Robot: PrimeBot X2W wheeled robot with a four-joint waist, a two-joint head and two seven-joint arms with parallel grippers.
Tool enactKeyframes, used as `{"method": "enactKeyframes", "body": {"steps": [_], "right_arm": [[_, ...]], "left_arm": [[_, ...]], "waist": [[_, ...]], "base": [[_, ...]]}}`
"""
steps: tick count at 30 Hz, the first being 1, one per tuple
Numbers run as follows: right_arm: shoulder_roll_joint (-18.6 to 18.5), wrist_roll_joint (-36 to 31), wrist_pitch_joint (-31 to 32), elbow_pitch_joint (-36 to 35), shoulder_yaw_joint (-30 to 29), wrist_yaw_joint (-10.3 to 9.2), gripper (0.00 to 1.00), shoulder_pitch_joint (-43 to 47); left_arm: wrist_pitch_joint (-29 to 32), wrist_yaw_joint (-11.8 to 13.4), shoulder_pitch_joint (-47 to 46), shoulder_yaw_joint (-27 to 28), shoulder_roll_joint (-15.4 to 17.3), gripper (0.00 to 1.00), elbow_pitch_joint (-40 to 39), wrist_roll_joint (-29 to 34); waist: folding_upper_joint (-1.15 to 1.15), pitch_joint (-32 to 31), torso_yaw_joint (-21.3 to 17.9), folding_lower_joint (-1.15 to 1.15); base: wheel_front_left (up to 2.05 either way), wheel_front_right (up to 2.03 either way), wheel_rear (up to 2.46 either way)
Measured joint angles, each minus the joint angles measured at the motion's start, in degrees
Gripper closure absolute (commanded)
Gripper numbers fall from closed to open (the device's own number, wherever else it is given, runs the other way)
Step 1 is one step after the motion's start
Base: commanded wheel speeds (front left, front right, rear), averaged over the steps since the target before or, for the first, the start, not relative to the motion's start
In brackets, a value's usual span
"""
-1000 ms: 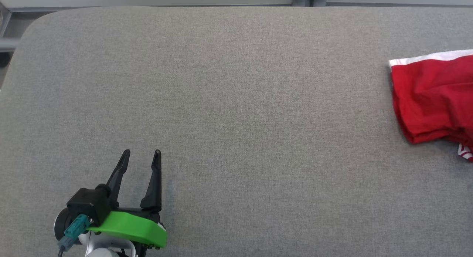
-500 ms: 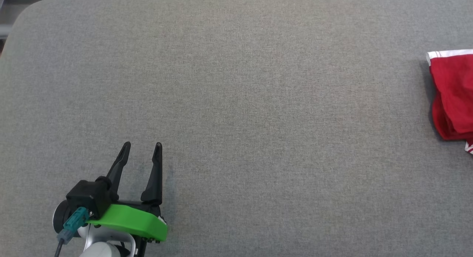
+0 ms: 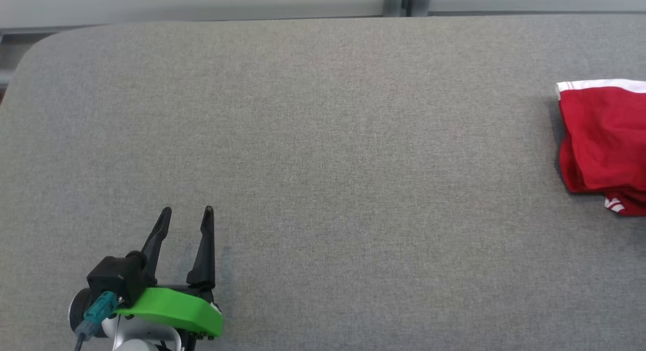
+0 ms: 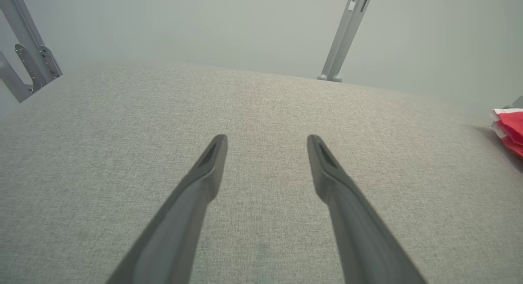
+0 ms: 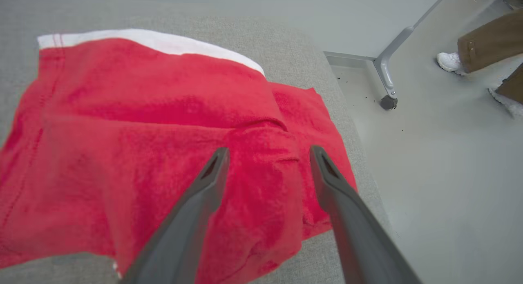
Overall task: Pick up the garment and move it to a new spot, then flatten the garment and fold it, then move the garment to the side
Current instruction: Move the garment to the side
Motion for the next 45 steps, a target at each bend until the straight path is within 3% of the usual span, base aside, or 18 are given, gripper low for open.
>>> {"method": "enactKeyframes", "body": {"steps": [7,16,20,27,36,45], "right_arm": [[2.1,1.1,-9.6,-9.8,0.9,-0.01,0.0,4.8],[14.0,1.1,-19.7,-23.3,-1.4,-0.01,0.0,23.4],[18.2,-3.5,-23.5,-27.0,-0.4,0.03,0.0,29.1],[25.3,-10.3,-24.0,-32.9,-2.8,0.03,0.0,32.2],[31.8,-19.9,-24.0,-36.0,-10.1,0.03,0.0,35.6],[34.3,-24.3,-24.0,-34.5,-13.3,0.03,0.0,37.7]], "left_arm": [[-1.2,0.5,2.8,1.6,0.1,0.0,2.3,-1.2],[-2.4,-2.1,7.3,4.0,-0.7,0.0,7.9,-1.0],[-2.6,-5.3,8.1,6.5,-2.0,0.0,11.3,1.4],[-2.6,-12.2,8.3,11.6,-5.0,0.0,15.1,6.7],[-2.7,-21.2,9.4,18.8,-8.7,0.0,19.8,14.0],[-2.7,-24.6,10.3,24.5,-12.5,0.0,22.3,18.9]], "waist": [[0.0,-4.6,-2.0,0.0],[0.0,-11.7,-3.6,0.0],[0.0,-13.7,-3.5,0.0],[0.0,-14.0,-1.4,-0.01],[0.0,-14.8,1.7,0.0],[0.0,-15.7,1.9,0.0]], "base": [[0.0,0.0,0.0],[0.0,0.0,0.0],[0.0,0.0,0.0],[0.0,0.0,0.0],[0.0,0.0,0.0],[0.0,0.0,0.0]]}}
